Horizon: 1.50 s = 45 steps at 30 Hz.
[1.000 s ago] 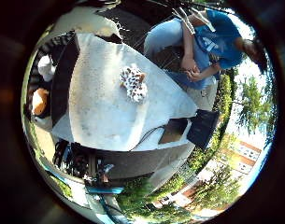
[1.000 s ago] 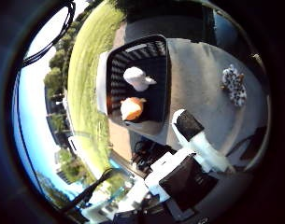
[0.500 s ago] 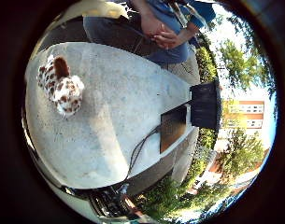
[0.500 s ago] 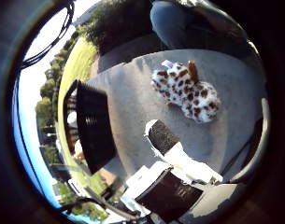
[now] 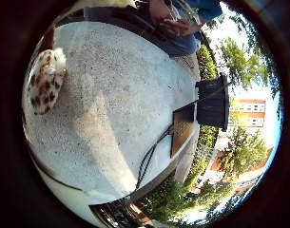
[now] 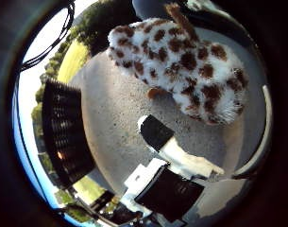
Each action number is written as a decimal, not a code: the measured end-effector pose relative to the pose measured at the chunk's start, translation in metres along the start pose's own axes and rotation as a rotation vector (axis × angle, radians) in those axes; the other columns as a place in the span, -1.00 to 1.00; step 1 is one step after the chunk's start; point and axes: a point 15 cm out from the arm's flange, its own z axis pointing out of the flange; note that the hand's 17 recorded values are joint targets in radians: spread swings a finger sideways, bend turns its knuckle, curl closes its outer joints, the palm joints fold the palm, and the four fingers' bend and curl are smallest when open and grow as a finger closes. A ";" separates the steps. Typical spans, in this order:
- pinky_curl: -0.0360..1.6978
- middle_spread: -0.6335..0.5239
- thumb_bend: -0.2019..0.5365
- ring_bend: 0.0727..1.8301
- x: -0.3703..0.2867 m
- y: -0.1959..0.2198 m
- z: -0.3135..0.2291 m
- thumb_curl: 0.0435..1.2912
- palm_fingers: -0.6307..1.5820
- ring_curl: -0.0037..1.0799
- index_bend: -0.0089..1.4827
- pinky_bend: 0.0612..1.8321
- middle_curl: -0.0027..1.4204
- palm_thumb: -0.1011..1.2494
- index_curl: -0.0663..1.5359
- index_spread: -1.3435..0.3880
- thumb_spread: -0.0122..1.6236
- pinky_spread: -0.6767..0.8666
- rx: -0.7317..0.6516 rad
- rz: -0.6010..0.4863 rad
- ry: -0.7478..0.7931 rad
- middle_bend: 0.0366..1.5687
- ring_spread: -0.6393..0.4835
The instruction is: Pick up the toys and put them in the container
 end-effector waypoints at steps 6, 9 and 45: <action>-0.78 0.32 -0.54 -0.42 0.002 0.012 0.016 -0.61 0.24 -0.38 -0.76 -0.51 -0.52 -0.43 -0.58 0.62 0.31 0.57 -0.039 0.001 0.027 -0.80 0.87; -0.75 0.28 -0.51 -0.29 0.000 0.019 0.020 -0.59 0.42 -0.33 -0.80 -0.36 -0.51 -0.37 -0.63 0.60 0.31 0.62 -0.064 -0.001 0.025 -0.76 0.85; -0.21 -0.11 -0.36 0.65 -0.025 0.065 -0.102 0.12 0.41 0.34 0.00 0.72 0.25 0.69 0.22 -0.21 0.27 0.13 -0.298 -0.209 -0.146 0.67 0.02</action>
